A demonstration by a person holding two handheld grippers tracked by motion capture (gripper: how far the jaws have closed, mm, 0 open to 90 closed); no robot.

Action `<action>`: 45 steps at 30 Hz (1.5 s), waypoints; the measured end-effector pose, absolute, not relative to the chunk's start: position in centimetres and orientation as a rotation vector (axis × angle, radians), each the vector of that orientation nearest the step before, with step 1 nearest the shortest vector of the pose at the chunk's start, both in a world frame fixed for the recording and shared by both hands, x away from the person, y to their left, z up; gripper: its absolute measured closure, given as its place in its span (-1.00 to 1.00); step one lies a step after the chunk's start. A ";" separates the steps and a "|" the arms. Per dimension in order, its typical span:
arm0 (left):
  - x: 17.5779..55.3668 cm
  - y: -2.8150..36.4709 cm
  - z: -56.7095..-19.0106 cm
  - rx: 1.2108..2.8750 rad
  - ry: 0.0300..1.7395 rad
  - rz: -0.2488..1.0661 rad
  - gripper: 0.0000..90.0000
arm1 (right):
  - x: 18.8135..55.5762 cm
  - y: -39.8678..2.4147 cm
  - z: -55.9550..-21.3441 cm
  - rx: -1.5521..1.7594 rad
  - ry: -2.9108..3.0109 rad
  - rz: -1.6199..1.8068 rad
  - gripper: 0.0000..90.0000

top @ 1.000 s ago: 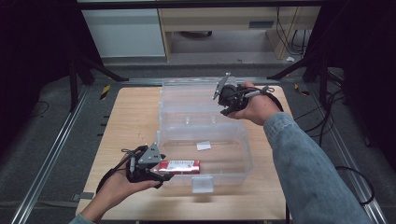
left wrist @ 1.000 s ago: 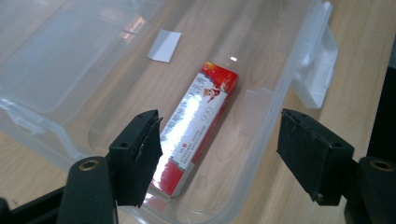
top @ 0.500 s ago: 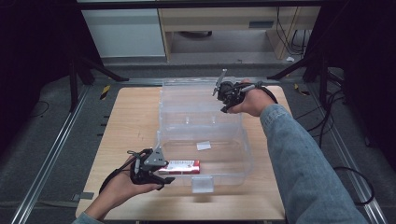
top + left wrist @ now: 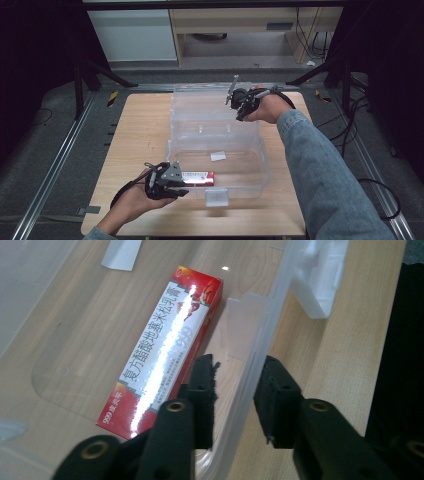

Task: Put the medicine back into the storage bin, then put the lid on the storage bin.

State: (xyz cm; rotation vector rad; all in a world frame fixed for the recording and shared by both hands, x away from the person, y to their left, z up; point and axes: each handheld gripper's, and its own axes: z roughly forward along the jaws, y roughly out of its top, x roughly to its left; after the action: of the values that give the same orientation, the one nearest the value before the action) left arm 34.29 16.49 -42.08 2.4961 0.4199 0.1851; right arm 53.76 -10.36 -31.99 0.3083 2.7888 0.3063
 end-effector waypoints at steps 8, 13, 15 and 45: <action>34.5 16.4 -42.2 2.490 0.407 0.204 0.69 | 53.6 -10.2 -32.0 0.289 2.774 0.295 0.74; 35.2 16.6 -42.2 2.484 0.427 0.218 0.67 | 54.0 -10.3 -32.0 0.310 2.762 0.290 0.74; 35.3 16.5 -42.3 2.483 0.426 0.219 0.67 | 54.3 -10.4 -32.0 0.312 2.764 0.297 0.74; 35.2 16.2 -42.3 2.483 0.448 0.250 0.68 | 52.1 -9.8 -29.7 0.246 2.810 0.328 0.95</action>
State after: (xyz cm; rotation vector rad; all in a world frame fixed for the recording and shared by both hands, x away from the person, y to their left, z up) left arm 35.24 16.18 -42.34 2.4828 0.4475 0.2501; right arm 52.13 -9.78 -29.74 0.2459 2.8096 0.3284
